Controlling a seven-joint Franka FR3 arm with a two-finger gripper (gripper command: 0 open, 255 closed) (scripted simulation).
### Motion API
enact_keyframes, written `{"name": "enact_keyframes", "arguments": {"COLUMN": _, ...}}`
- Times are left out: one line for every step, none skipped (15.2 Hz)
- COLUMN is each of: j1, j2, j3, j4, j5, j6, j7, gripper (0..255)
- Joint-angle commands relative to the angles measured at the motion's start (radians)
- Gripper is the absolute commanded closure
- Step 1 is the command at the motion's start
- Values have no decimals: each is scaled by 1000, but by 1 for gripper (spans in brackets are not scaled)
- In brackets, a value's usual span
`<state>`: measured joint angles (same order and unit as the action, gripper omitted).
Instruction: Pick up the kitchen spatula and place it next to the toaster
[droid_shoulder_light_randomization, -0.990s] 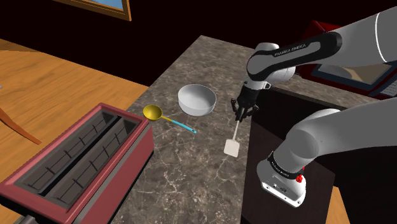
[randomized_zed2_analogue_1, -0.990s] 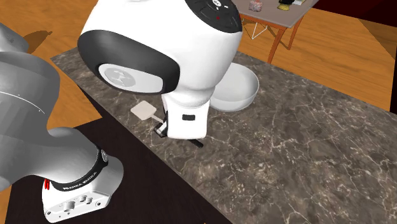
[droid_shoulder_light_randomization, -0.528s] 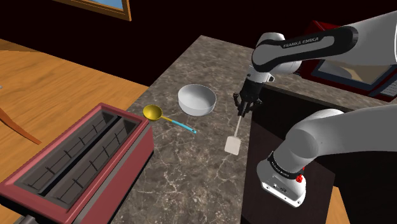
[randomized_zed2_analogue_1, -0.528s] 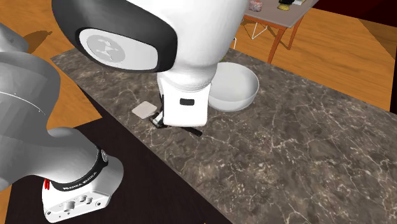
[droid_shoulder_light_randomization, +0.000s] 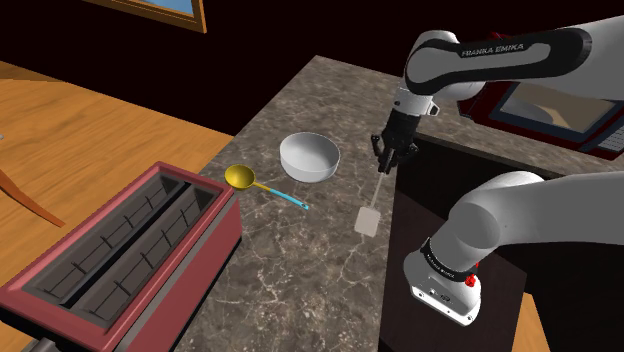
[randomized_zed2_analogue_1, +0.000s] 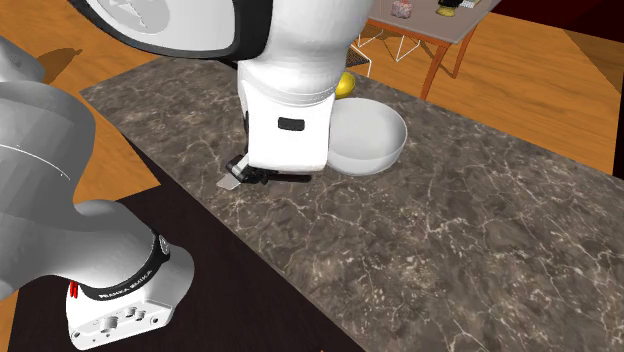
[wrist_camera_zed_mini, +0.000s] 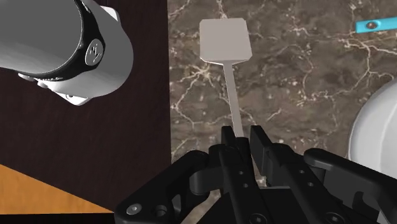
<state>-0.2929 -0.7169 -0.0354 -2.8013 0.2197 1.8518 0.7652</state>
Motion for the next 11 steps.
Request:
{"name": "enact_keyframes", "arguments": {"j1": -1, "j2": -12, "j3": 0, "j4": 20, "j5": -3, "j6": -32, "j7": 7, "gripper": 255}}
{"name": "enact_keyframes", "arguments": {"j1": -1, "j2": -17, "j3": 0, "j4": 31, "j5": -4, "j6": -48, "j7": 10, "gripper": 255}}
{"name": "enact_keyframes", "arguments": {"j1": -2, "j2": -23, "j3": -1, "j4": 41, "j5": -5, "j6": -63, "j7": 14, "gripper": 255}}
{"name": "enact_keyframes", "arguments": {"j1": -2, "j2": -28, "j3": -1, "j4": 52, "j5": -6, "j6": -78, "j7": 17, "gripper": 255}}
{"name": "enact_keyframes", "arguments": {"j1": -2, "j2": -32, "j3": -1, "j4": 63, "j5": -7, "j6": -94, "j7": 20, "gripper": 255}}
{"name": "enact_keyframes", "arguments": {"j1": -2, "j2": -36, "j3": -1, "j4": 74, "j5": -8, "j6": -109, "j7": 23, "gripper": 255}}
{"name": "enact_keyframes", "arguments": {"j1": -2, "j2": -40, "j3": -2, "j4": 85, "j5": -9, "j6": -123, "j7": 26, "gripper": 255}}
{"name": "enact_keyframes", "arguments": {"j1": -3, "j2": -44, "j3": -2, "j4": 97, "j5": -10, "j6": -138, "j7": 29, "gripper": 255}}
{"name": "enact_keyframes", "arguments": {"j1": -3, "j2": -47, "j3": -2, "j4": 108, "j5": -11, "j6": -152, "j7": 32, "gripper": 255}}
{"name": "enact_keyframes", "arguments": {"j1": -3, "j2": -50, "j3": -3, "j4": 120, "j5": -11, "j6": -167, "j7": 35, "gripper": 255}}
{"name": "enact_keyframes", "arguments": {"j1": -3, "j2": -52, "j3": -3, "j4": 132, "j5": -12, "j6": -181, "j7": 38, "gripper": 255}}
